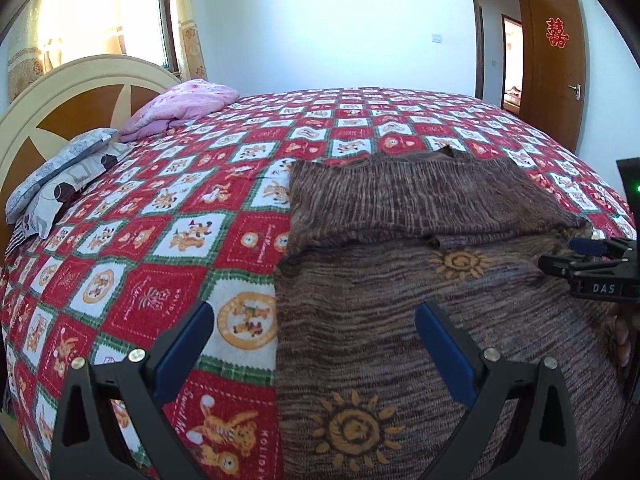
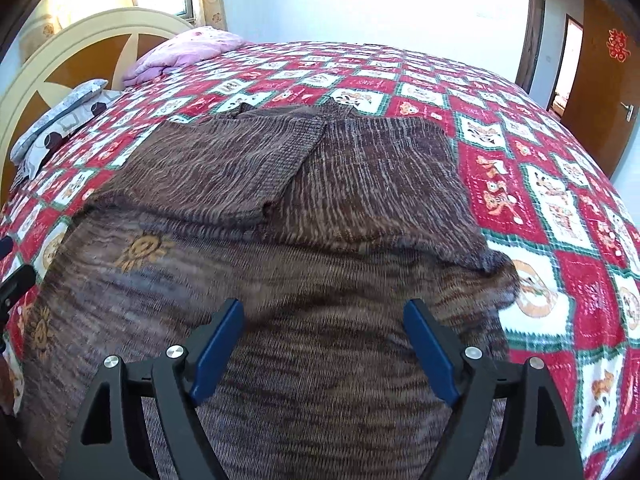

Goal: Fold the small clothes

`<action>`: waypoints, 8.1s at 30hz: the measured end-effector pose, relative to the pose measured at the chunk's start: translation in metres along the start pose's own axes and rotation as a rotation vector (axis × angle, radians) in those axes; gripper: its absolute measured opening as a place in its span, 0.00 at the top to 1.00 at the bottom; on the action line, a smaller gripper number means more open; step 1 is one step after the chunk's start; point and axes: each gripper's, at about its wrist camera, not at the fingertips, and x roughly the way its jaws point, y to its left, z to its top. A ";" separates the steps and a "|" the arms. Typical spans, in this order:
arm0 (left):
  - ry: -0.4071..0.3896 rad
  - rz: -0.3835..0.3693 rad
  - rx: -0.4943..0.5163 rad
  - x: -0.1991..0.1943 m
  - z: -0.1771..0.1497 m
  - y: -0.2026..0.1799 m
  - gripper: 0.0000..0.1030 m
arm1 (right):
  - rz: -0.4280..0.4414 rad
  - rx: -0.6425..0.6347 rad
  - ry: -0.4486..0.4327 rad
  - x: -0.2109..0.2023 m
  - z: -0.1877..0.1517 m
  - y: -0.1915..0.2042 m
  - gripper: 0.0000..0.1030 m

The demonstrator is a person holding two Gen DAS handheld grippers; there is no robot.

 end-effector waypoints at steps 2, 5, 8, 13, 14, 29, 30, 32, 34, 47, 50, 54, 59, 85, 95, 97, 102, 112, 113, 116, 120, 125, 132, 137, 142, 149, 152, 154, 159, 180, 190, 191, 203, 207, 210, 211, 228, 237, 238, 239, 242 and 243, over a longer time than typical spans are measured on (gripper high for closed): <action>0.001 -0.006 0.002 -0.003 -0.001 -0.001 0.00 | -0.001 -0.020 0.003 -0.005 -0.005 0.004 0.20; 0.003 -0.029 -0.006 -0.009 -0.003 -0.002 0.00 | 0.014 -0.043 -0.002 -0.015 -0.012 0.010 0.20; 0.003 -0.049 -0.008 -0.017 -0.005 -0.003 0.00 | 0.044 -0.040 -0.016 -0.028 -0.018 0.014 0.20; -0.003 -0.070 0.003 -0.033 -0.011 -0.004 0.00 | 0.080 -0.058 -0.036 -0.050 -0.032 0.025 0.20; -0.007 -0.073 0.006 -0.037 -0.012 -0.004 0.00 | 0.082 -0.069 -0.037 -0.054 -0.036 0.028 0.20; -0.027 -0.069 0.098 -0.074 -0.035 -0.011 0.00 | 0.099 -0.090 -0.053 -0.095 -0.072 0.035 0.20; -0.027 -0.070 0.105 -0.076 -0.037 -0.012 0.00 | 0.101 -0.091 -0.052 -0.097 -0.075 0.035 0.20; -0.022 -0.076 0.110 -0.080 -0.042 -0.013 0.00 | 0.107 -0.089 -0.051 -0.100 -0.079 0.036 0.20; -0.017 -0.083 0.109 -0.084 -0.047 -0.013 0.00 | 0.113 -0.083 -0.045 -0.103 -0.085 0.037 0.20; 0.005 -0.112 0.149 -0.101 -0.071 -0.016 0.00 | 0.107 -0.062 -0.044 -0.128 -0.112 0.032 0.20; 0.020 -0.124 0.149 -0.106 -0.078 -0.013 0.00 | 0.104 -0.064 -0.046 -0.136 -0.119 0.028 0.20; 0.048 -0.135 0.142 -0.112 -0.091 -0.004 0.00 | 0.089 -0.060 -0.036 -0.146 -0.131 0.018 0.20; 0.099 -0.142 0.107 -0.114 -0.100 0.014 0.01 | 0.077 -0.049 -0.036 -0.155 -0.142 0.010 0.20; 0.279 -0.270 -0.029 -0.098 -0.136 0.020 0.76 | 0.037 -0.017 -0.035 -0.173 -0.167 -0.016 0.20; 0.255 -0.248 -0.016 -0.099 -0.134 0.020 0.72 | 0.015 0.175 0.028 -0.184 -0.185 -0.074 0.20; 0.247 -0.249 -0.006 -0.100 -0.134 0.018 0.72 | 0.034 0.189 0.053 -0.180 -0.192 -0.076 0.20; 0.221 -0.234 0.044 -0.103 -0.134 0.012 0.84 | 0.095 0.168 0.037 -0.179 -0.191 -0.065 0.40; 0.190 -0.304 0.006 -0.115 -0.119 0.022 0.95 | 0.122 0.166 -0.043 -0.190 -0.187 -0.061 0.95; 0.180 -0.314 -0.003 -0.118 -0.117 0.024 0.95 | 0.123 0.172 -0.059 -0.192 -0.185 -0.063 0.95; 0.153 -0.333 -0.019 -0.124 -0.111 0.028 0.96 | 0.100 0.177 -0.099 -0.204 -0.180 -0.065 0.95; 0.184 -0.344 -0.051 -0.117 -0.115 0.032 0.96 | 0.076 0.173 -0.057 -0.199 -0.184 -0.067 0.95; 0.234 -0.330 -0.038 -0.102 -0.128 0.023 0.96 | 0.127 0.206 0.007 -0.180 -0.192 -0.073 0.94; 0.250 -0.335 -0.075 -0.091 -0.134 0.025 0.90 | 0.181 0.281 0.003 -0.169 -0.195 -0.079 0.92; 0.205 -0.355 -0.045 -0.104 -0.125 0.027 0.96 | 0.171 0.260 -0.081 -0.192 -0.189 -0.078 0.95; 0.151 -0.404 -0.093 -0.117 -0.107 0.041 0.96 | 0.170 0.274 -0.154 -0.208 -0.184 -0.082 0.95; 0.129 -0.439 -0.113 -0.115 -0.088 0.047 0.96 | 0.173 0.279 -0.207 -0.212 -0.169 -0.084 0.95; 0.128 -0.445 -0.131 -0.110 -0.081 0.049 0.96 | 0.174 0.273 -0.226 -0.213 -0.160 -0.083 0.95; 0.126 -0.451 -0.147 -0.106 -0.075 0.051 0.96 | 0.174 0.265 -0.236 -0.214 -0.153 -0.081 0.95; 0.093 -0.459 -0.185 -0.100 -0.056 0.057 0.96 | 0.173 0.247 -0.259 -0.214 -0.134 -0.080 0.95; 0.016 -0.323 -0.203 -0.053 0.014 0.062 0.96 | 0.168 0.142 -0.317 -0.186 -0.025 -0.074 0.95; -0.008 -0.272 -0.159 -0.026 0.049 0.056 0.96 | 0.136 0.119 -0.305 -0.160 0.025 -0.081 0.95; -0.009 -0.268 -0.159 -0.023 0.052 0.056 0.96 | 0.135 0.120 -0.303 -0.157 0.031 -0.082 0.95; -0.028 -0.240 -0.192 0.010 0.099 0.062 0.96 | 0.118 0.116 -0.276 -0.122 0.077 -0.083 0.95; -0.028 -0.227 -0.198 0.028 0.114 0.061 0.96 | 0.111 0.138 -0.278 -0.111 0.093 -0.089 0.95; -0.020 -0.217 -0.200 0.043 0.122 0.059 0.96 | 0.103 0.150 -0.265 -0.097 0.106 -0.094 0.95; -0.016 -0.213 -0.198 0.049 0.124 0.057 0.96 | 0.099 0.152 -0.261 -0.093 0.110 -0.095 0.95; 0.120 -0.142 -0.171 0.156 0.141 0.038 0.96 | 0.013 0.184 -0.086 0.031 0.166 -0.115 0.95; 0.053 0.009 -0.237 0.143 0.127 0.060 0.72 | -0.027 0.241 -0.074 0.059 0.153 -0.129 0.63; 0.030 0.011 -0.218 0.132 0.124 0.062 0.68 | -0.016 0.215 -0.059 0.054 0.148 -0.122 0.63; 0.024 0.021 -0.193 0.126 0.122 0.061 0.55 | 0.002 0.187 -0.044 0.051 0.146 -0.116 0.63; 0.049 0.063 -0.067 0.117 0.113 0.045 0.38 | 0.088 0.024 0.070 0.061 0.139 -0.077 0.63; 0.057 0.066 -0.035 0.119 0.113 0.038 0.38 | 0.094 -0.014 0.094 0.067 0.139 -0.069 0.63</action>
